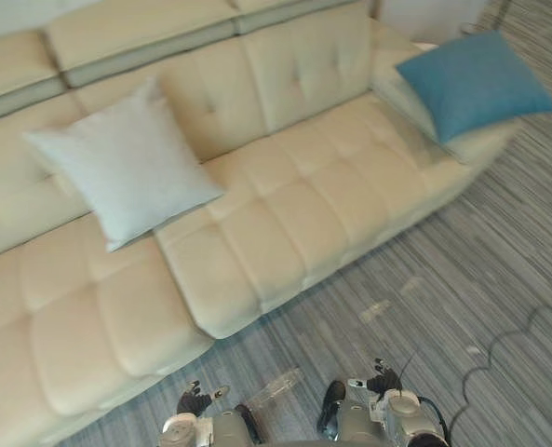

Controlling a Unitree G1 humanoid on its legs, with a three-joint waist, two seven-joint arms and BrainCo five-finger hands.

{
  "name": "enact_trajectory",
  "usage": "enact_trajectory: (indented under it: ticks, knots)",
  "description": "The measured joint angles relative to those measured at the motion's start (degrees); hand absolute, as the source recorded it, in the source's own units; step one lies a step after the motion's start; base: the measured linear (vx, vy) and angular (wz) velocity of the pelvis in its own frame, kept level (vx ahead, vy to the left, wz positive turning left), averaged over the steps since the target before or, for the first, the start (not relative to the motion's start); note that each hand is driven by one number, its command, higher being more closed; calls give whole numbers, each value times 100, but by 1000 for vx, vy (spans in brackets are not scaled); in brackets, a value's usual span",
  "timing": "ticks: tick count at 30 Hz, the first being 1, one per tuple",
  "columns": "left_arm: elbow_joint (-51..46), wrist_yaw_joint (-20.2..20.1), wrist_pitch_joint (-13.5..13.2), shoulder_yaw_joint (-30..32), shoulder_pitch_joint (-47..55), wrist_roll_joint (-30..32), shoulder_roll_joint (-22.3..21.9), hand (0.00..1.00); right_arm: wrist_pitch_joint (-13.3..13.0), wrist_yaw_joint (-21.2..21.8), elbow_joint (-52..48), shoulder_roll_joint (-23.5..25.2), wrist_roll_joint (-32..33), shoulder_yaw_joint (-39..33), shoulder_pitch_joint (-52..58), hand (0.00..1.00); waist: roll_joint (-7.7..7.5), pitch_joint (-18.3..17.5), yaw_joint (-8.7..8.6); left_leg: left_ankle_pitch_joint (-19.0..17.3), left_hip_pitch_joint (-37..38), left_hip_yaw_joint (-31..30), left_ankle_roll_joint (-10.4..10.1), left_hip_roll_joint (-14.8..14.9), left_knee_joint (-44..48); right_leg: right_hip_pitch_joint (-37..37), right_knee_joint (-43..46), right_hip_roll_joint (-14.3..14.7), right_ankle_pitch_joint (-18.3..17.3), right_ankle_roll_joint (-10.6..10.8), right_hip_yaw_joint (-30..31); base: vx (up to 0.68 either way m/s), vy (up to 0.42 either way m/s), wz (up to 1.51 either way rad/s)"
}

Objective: Pick up cushions and gather them together orderly.

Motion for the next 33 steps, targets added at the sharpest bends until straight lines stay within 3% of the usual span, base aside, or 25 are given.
enact_trajectory:
  ticks: [1, 2, 4, 5, 6, 8, 9, 10, 13, 14, 16, 17, 18, 19, 21, 22, 23, 24, 25, 26, 27, 28, 29, 31, 33]
  knots:
    - [2, 0, 1, -1, 10, 2, 47, 0, 9, 0, -3, 23, -2, 6, 33, 0, -97, -18, -10, 37, 183, 86, -170, -17, -113, 14, -130, -92, 198, 41, 44, 302, -495, -83]
    - [31, 21, -9, 5, -43, 39, -11, 0, 42, -4, -11, -83, -4, 6, 89, 0, 22, -36, -15, 221, 524, 53, -539, 212, -427, -111, 190, 159, 75, -2, 180, 286, -451, -86]
    - [23, 24, -10, -2, -101, 65, -103, 0, 41, -8, -27, -113, -4, 20, 58, 0, -8, -60, -34, 545, 516, -68, -675, 369, -323, -299, 481, 338, -355, -118, 338, 242, -449, -72]
    - [12, 17, -10, 13, -108, 70, -181, 0, 43, -2, -18, -123, -4, 45, 79, 0, -7, -59, -52, 774, 344, -354, -451, 658, 212, -243, 461, 631, -577, -163, 407, 274, -505, -69]
    - [-6, 18, 2, 45, -101, 63, -216, 0, 42, -13, 0, -90, -8, 73, 136, 0, -25, -48, -55, 1216, -45, -703, 261, 1018, 1154, -34, 300, 922, -673, -292, 453, 292, -488, -67]
    - [-88, 45, -20, 134, -85, 34, -225, 0, 48, -56, 14, -42, 2, 152, 170, 0, -75, 2, -9, 1503, -465, -1065, 919, 1241, 2283, 337, 61, 1218, -705, -526, 608, 326, -399, -61]
    - [-244, 68, -20, 193, -113, -18, -190, 0, 54, -98, 84, -50, 19, 188, 186, 0, -160, 95, 9, 877, -825, -1647, 472, 901, 3273, 709, -97, 1391, -771, -663, 840, 410, -374, -91]
    - [-295, 90, -23, 161, -113, -33, -148, 0, 46, -115, 189, -49, 29, 198, 140, 0, -249, 158, 39, 510, -1052, -1995, 304, 403, 3532, 988, -265, 1458, -798, -709, 992, 351, -257, -86]
    - [-479, 106, -29, 106, -122, -155, -176, 0, 49, -155, 227, -53, 68, 137, 60, 0, -280, 209, 82, -8, -1548, -2139, 168, -522, 2831, 1402, -625, 1639, -745, -713, 1455, 419, -174, -98]
    - [-473, 109, -16, 109, -163, -190, -216, 0, 45, -163, 225, -45, 88, 25, -5, 0, -262, 242, 139, -79, -1661, -2184, 131, -960, 2024, 1535, -751, 1669, -728, -683, 1700, 378, -35, -110]
    - [-475, 115, -19, 107, -213, -198, -322, 0, 33, -225, 197, -36, 224, -110, -65, 0, -209, 262, 248, 95, -1690, -2587, 90, -1555, 536, 1675, -908, 1679, -703, -630, 2057, 416, 44, -118]
    - [-468, 113, -17, 107, -226, -197, -386, 0, 17, -275, 174, -44, 245, -188, -52, 0, -119, 294, 317, 785, -1651, -2999, 204, -1818, -426, 1851, -1052, 1738, -728, -525, 2299, 305, 82, -110]
    - [-461, 114, -18, 109, -205, -197, -419, 0, 11, -288, 168, -36, 246, -221, -51, 0, -55, 281, 345, 1322, -1620, -3130, 197, -1838, -705, 1923, -1082, 1795, -761, -462, 2430, 398, 136, -102]
    - [-401, 112, -17, 111, -235, -198, -423, 0, 6, -310, 155, 92, 249, -261, -56, 0, -95, 308, 333, 1532, -1546, -3038, 568, -1876, -654, 2030, -1085, 1744, -836, -341, 2649, 400, 120, -69]
    - [-446, 100, -18, 104, -261, -192, -420, 0, -2, -315, 13, 224, 245, -380, 23, 0, -165, 302, 361, 1231, -1404, -2772, 668, -1904, -643, 1953, -761, 1578, -957, -114, 2772, 450, 136, -68]
    - [-477, 103, -18, 94, -216, -193, -446, 0, -10, -316, -83, 285, 244, -400, 97, 0, -160, 309, 468, 952, -1207, -2537, 725, -1889, -555, 1777, -78, 1471, -1102, 130, 2804, 302, 134, -95]
    - [-462, 107, -13, 38, -143, -193, -416, 0, -22, -310, -82, 342, 244, -397, 163, 0, -164, 309, 470, 636, -913, -2398, 706, -1894, -513, 1463, 1002, 1335, -1194, 379, 2692, 301, 136, -90]
    - [-455, 106, -11, -18, -125, -193, -388, 0, -28, -307, -85, 363, 243, -393, 191, 0, -165, 308, 466, 563, -810, -2360, 707, -1897, -510, 1292, 1465, 1269, -1160, 494, 2642, 309, 120, -60]
    - [-437, 105, -1, -161, -108, -190, -329, 0, -28, -296, -103, 404, 244, -386, 289, 0, -163, 297, 435, 354, -543, -2272, 709, -1904, -496, 752, 2683, 1041, -1071, 733, 2367, 202, 62, -26]
    - [-429, 108, 0, -196, -108, -189, -316, 0, -26, -292, -112, 412, 244, -384, 290, 0, -161, 289, 422, 304, -496, -2267, 704, -1901, -488, 636, 2891, 991, -1072, 729, 2295, 347, 79, -23]
    - [-400, 113, 1, -253, -104, -187, -275, 0, -33, -261, -310, 411, 247, -381, 362, 0, -178, 267, 357, 161, -311, -2236, 701, -1885, -502, 260, 3329, 724, -1102, 591, 1941, 358, 51, -11]
    - [-348, 118, 27, -245, -109, -187, -257, 0, -38, -262, -279, 401, 247, -396, 320, 0, -205, 277, 308, 146, -76, -2175, 765, -1846, -613, 30, 3261, 498, -1196, 447, 1633, 433, 46, -12]
    - [-345, 119, 32, -240, -106, -187, -260, 0, -36, -262, -272, 397, 248, -396, 316, 0, -213, 271, 308, 128, -15, -2165, 758, -1827, -651, -14, 3183, 462, -1205, 439, 1563, 459, -45, -12]
    - [-350, 116, 33, -237, -133, -185, -268, 0, -37, -258, -255, 386, 249, -395, 254, 0, -154, 283, 277, 73, 337, -2175, 690, -1633, -946, -272, 2141, 394, -1203, 367, 1160, 454, -113, -3]
    - [-347, 117, 34, -238, -185, -169, -268, 0, -31, -254, -171, 342, 248, -394, 166, 0, -126, 302, 261, -16, 602, -2203, 533, -1397, -1197, -446, 693, 509, -764, 387, 1047, 500, -222, 8]
